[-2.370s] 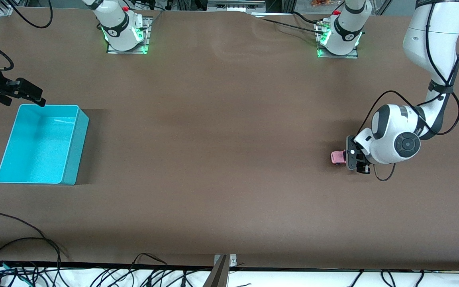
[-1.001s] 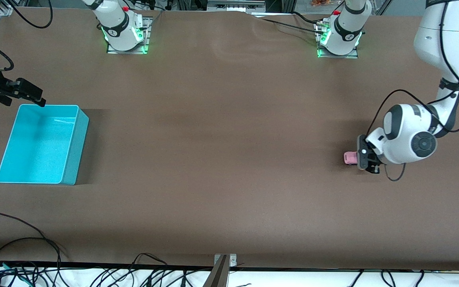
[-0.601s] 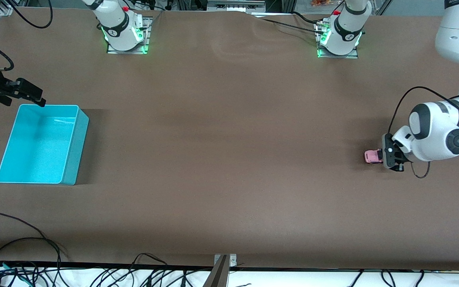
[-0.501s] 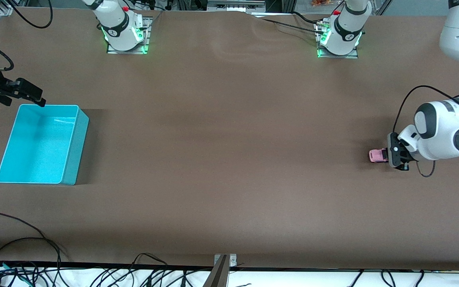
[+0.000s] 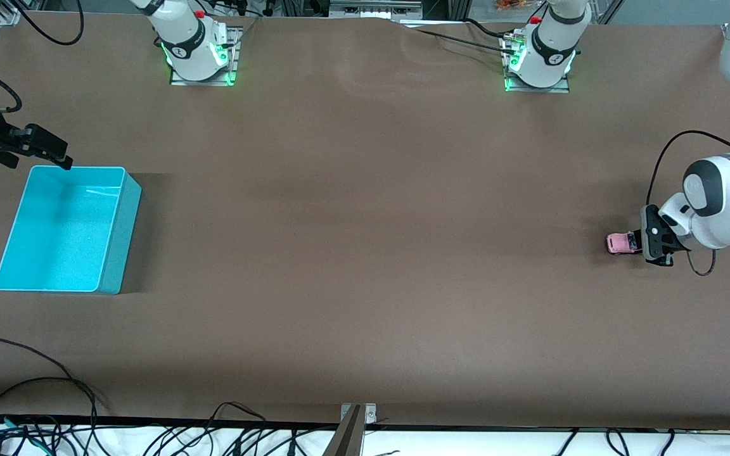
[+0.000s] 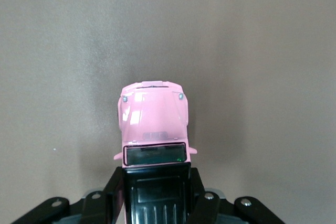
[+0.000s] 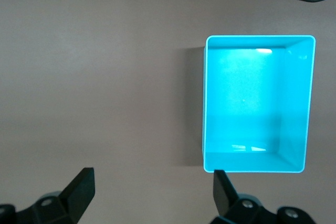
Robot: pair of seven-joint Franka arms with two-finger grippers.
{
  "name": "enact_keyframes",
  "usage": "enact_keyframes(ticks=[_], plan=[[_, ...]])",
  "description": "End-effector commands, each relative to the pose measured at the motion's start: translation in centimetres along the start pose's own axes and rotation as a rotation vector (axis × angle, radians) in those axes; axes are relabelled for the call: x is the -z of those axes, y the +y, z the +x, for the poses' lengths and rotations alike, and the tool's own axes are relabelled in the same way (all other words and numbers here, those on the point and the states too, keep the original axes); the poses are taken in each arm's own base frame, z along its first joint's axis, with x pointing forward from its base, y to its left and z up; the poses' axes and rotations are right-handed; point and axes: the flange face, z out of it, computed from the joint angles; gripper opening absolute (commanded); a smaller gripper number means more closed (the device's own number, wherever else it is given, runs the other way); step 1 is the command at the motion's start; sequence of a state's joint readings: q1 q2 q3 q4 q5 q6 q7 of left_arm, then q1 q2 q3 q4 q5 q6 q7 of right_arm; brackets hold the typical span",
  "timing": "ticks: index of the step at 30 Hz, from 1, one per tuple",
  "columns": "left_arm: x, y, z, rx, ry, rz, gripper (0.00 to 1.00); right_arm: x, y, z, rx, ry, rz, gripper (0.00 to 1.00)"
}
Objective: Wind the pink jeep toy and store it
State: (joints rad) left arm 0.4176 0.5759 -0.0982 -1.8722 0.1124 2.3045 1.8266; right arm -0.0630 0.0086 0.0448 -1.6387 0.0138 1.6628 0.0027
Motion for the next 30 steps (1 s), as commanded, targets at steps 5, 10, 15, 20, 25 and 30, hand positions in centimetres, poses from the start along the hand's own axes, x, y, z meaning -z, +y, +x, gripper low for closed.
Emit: enact_keyframes(ticks=[5, 10, 15, 20, 25, 30], plan=[[2.0, -1.5, -1.1, -0.009, 0.004, 0.033, 1.0, 0.6, -0.1, 0.3, 0.005, 0.003, -0.01, 1.0], [5.4, -2.2, -1.1, 0.002, 0.007, 0.003, 1.0, 0.6, -0.1, 0.3, 0.005, 0.003, -0.01, 1.0], [8.3, -2.7, -0.4, 0.034, 0.014, -0.029, 1.0, 0.6, -0.1, 0.3, 0.005, 0.003, -0.01, 1.0], [11.5, -3.1, 1.6, 0.118, 0.009, -0.057, 1.0, 0.6, -0.1, 0.3, 0.005, 0.003, -0.01, 1.0], [15.9, -4.0, 5.1, 0.256, -0.004, -0.098, 1.0, 0.5, 0.0, 0.3, 0.002, 0.001, -0.012, 1.0], [17.2, -4.5, 7.0, 0.292, -0.012, -0.108, 1.0, 0.4, 0.2, 0.3, -0.003, 0.0, -0.01, 1.0]])
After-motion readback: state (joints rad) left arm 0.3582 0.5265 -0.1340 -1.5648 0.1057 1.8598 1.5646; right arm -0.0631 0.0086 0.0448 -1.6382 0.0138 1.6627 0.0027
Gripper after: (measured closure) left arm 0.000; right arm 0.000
